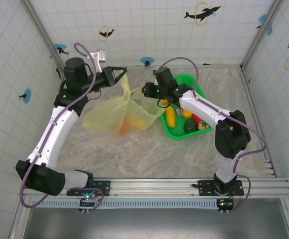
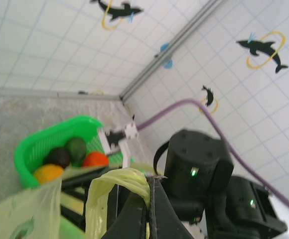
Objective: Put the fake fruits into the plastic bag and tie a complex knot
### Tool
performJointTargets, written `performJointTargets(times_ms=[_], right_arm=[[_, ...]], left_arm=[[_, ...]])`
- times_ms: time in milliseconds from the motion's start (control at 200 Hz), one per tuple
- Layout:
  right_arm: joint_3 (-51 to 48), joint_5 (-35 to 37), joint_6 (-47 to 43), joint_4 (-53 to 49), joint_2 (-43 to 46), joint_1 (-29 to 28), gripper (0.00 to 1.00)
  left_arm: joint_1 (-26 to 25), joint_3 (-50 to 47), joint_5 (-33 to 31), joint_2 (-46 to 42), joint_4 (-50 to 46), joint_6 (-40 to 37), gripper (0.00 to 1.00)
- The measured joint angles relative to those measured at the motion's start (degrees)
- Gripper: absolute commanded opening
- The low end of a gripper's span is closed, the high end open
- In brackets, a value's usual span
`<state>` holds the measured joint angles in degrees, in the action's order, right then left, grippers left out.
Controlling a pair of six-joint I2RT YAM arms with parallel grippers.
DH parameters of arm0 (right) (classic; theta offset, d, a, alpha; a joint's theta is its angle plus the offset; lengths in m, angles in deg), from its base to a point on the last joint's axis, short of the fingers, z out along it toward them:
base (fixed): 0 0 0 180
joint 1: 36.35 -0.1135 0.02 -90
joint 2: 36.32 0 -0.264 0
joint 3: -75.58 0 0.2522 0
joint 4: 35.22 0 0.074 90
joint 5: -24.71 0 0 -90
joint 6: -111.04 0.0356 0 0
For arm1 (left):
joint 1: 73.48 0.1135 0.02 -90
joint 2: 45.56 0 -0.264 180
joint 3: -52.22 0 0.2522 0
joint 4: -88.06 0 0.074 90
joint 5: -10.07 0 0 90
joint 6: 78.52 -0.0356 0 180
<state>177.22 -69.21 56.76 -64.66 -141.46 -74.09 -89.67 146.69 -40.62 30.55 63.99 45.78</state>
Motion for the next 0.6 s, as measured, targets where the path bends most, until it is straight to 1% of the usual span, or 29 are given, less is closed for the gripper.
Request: performJointTargets(times_ms=[100, 260, 425, 600], right_arm=[[0.2, -5.7, -0.6, 0.5, 0.0, 0.8, 0.43], [1.0, -16.4, 0.1, 2.7, 0.1, 1.0, 0.44], [-4.2, -26.4, 6.0, 11.6, 2.7, 2.8, 0.52], [-6.4, -34.6, 13.6, 21.7, 4.3, 7.5, 0.52]], left_arm=[[0.0, 3.7, -1.2, 3.2, 0.4, 0.1, 0.0], [0.0, 2.7, -2.0, 7.2, 0.9, 0.3, 0.0], [0.0, -1.6, -2.4, 8.3, 1.0, 0.7, 0.0], [0.0, -2.7, -2.6, 8.3, 1.0, 0.9, 0.0]])
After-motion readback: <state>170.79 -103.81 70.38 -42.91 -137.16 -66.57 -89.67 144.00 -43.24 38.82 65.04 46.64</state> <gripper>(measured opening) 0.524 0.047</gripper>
